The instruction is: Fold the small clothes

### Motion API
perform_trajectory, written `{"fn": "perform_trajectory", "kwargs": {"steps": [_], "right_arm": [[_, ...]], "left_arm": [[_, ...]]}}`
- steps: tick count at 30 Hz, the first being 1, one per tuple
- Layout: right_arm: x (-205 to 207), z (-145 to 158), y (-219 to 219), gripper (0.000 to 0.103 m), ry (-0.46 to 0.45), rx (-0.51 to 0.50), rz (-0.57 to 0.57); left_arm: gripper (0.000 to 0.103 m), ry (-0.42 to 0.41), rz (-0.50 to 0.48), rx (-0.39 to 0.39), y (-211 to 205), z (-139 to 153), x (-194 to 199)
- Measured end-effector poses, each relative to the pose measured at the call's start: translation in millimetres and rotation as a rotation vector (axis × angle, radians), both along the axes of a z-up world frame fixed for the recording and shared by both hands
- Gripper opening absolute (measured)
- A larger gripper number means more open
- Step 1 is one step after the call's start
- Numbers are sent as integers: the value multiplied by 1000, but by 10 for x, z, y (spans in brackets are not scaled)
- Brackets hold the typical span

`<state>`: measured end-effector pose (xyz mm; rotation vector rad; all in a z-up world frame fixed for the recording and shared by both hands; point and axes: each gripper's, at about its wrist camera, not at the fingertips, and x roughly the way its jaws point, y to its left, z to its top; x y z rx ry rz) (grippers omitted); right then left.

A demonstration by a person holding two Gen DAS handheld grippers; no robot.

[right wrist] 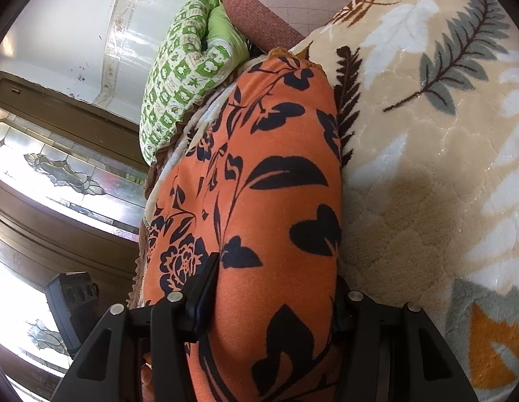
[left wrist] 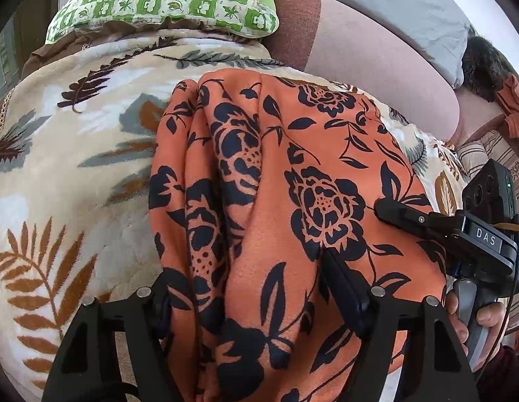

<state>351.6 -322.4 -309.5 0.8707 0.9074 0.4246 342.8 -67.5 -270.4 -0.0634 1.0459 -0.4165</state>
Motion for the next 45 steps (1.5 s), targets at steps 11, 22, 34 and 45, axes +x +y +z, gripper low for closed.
{"fn": "perform_trajectory", "kwargs": {"steps": [11, 22, 34, 45], "right_arm": [[-29, 128, 92, 54, -8, -93, -31], [-54, 202, 110, 53, -35, -126, -29], [-438, 578, -266, 48, -57, -172, -108], [-642, 37, -992, 48, 109, -60, -186]], "left_arm": [[56, -50, -3, 24, -9, 84, -40], [52, -50, -2, 13, 8, 77, -47], [45, 0, -103, -87, -320, 121, -210], [75, 57, -126, -118, -602, 79, -263]]}}
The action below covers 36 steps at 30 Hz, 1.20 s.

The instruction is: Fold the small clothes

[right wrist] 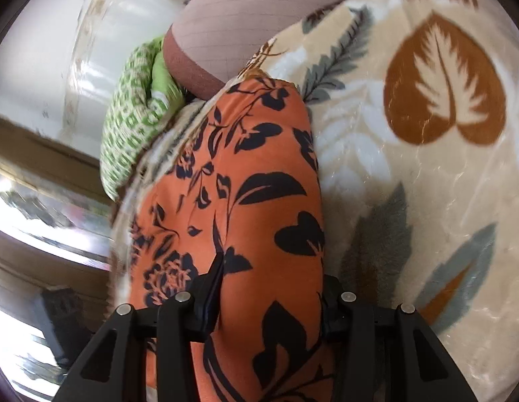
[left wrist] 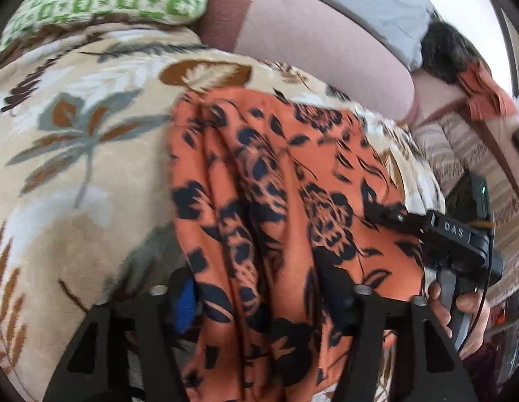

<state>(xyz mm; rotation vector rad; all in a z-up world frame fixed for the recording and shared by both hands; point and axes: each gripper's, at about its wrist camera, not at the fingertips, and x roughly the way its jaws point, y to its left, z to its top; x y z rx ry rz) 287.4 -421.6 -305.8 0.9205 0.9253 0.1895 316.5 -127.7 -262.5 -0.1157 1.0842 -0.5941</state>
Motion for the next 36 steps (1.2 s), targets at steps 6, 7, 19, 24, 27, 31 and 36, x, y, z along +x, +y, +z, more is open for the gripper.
{"fn": "perform_trajectory", "kwargs": {"steps": [6, 7, 19, 24, 27, 31, 36], "right_arm": [[39, -31, -32, 48, 11, 22, 20], [34, -52, -46, 48, 12, 35, 19], [13, -40, -45, 49, 4, 32, 23], [-16, 129, 42, 48, -25, -23, 13], [-77, 280, 84, 47, -63, -51, 20], [-250, 487, 107, 47, -104, -73, 21], [-599, 662, 41, 47, -142, -51, 13]], "left_arm": [[84, 21, 69, -50, 105, -39, 130], [84, 74, 48, -59, 47, -136, 152], [43, 75, 9, -104, -204, -202, 33], [39, 20, -1, -69, -223, -124, -22], [38, 5, -2, -74, -175, -18, -95], [38, -33, -27, -59, -198, 146, -303], [38, -89, -55, -60, -219, 353, -659]]}}
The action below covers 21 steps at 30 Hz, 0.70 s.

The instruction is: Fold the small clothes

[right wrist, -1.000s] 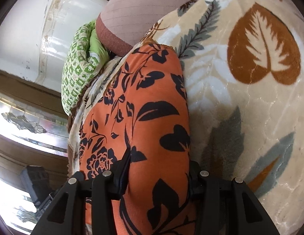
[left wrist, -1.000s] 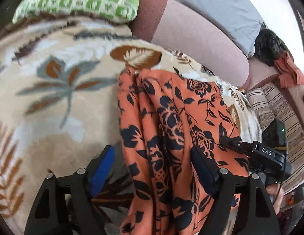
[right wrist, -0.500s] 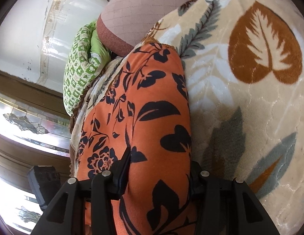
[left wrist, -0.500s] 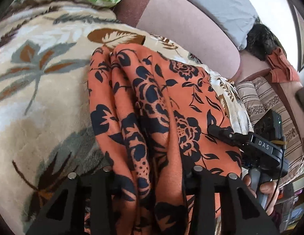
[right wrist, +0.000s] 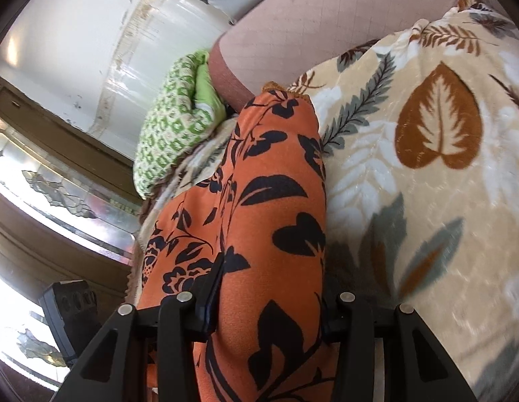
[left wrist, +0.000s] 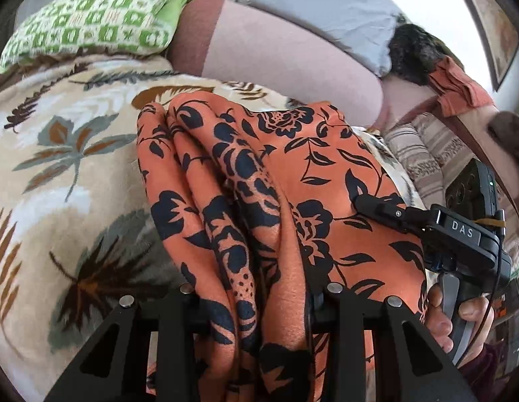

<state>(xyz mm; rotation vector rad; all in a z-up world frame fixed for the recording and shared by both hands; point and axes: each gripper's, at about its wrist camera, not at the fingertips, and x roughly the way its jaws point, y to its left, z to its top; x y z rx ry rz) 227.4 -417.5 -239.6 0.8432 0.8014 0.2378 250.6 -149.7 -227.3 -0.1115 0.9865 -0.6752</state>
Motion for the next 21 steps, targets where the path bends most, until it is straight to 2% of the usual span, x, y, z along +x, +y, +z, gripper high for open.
{"fn": "perform_trajectory", "kwargs": {"steps": [4, 7, 11, 14, 16, 17, 21], "right_arm": [[-366, 42, -21, 47, -13, 6, 1], [-615, -42, -52, 47, 9, 31, -6], [-868, -185, -72, 47, 55, 60, -13], [-959, -327, -56, 47, 114, -4, -27], [-968, -464, -81, 47, 166, -20, -41], [-991, -524, -117, 48, 180, -2, -44], [-1078, -601, -138, 62, 207, 26, -62]], "left_arm": [[38, -2, -12, 5, 0, 55, -311], [38, -7, -19, 27, -19, 44, -588], [38, 32, -25, 48, -1, -149, -917], [39, 50, -34, 110, -53, -347, -995], [42, 50, -28, 105, -47, -363, -1001], [46, 53, -27, 105, -40, -363, -991], [63, 41, 6, 134, 1, -390, -1021]]}}
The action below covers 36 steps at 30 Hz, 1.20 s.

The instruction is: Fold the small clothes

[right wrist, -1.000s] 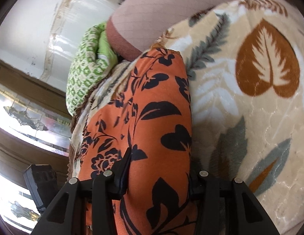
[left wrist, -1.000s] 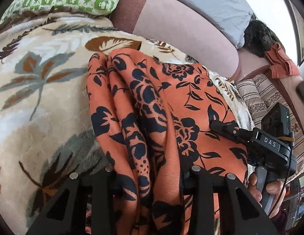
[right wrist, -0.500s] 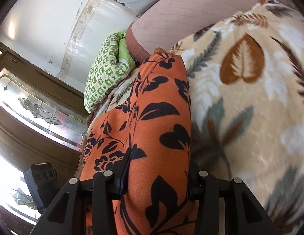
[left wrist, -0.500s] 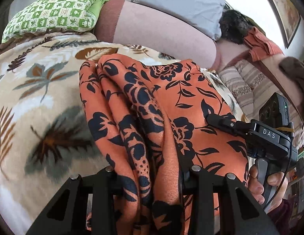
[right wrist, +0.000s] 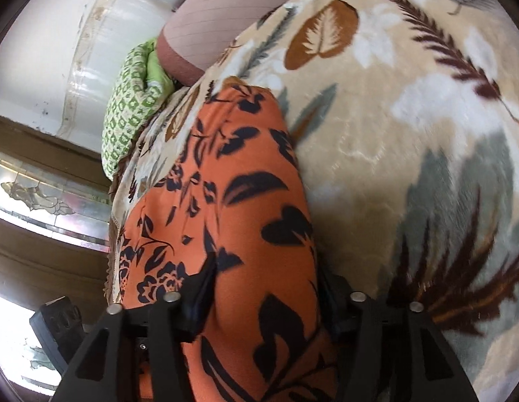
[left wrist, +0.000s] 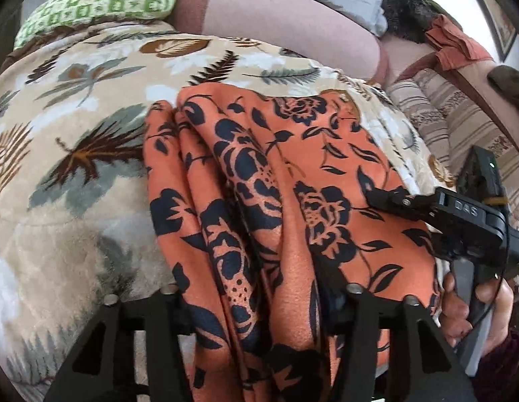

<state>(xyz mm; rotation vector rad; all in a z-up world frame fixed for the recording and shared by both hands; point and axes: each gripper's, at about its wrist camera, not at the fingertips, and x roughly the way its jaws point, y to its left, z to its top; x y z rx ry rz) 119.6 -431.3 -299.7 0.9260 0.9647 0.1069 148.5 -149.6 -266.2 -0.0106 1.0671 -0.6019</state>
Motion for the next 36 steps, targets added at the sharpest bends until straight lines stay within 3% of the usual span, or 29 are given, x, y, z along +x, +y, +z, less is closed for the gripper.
{"fn": "perform_trajectory", "kwargs": {"steps": [5, 13, 23, 28, 32, 36], "right_arm": [[-169, 46, 127, 66, -8, -48, -63], [-630, 78, 329, 67, -30, -83, -104], [-764, 260, 274, 68, 16, -109, -136], [-947, 756, 67, 68, -126, -186, -245], [-773, 1029, 62, 68, -215, -220, -201], [-379, 1088, 178, 62, -256, -218, -133]], "left_arm": [[74, -95, 28, 75, 81, 71, -139], [74, -221, 59, 162, 221, 239, -366], [74, -303, 113, 204, 422, 473, -483], [74, -335, 155, 207, 492, 606, -476], [74, -366, 162, 216, 458, 656, -416], [74, -374, 160, 246, 409, 580, -354]]}}
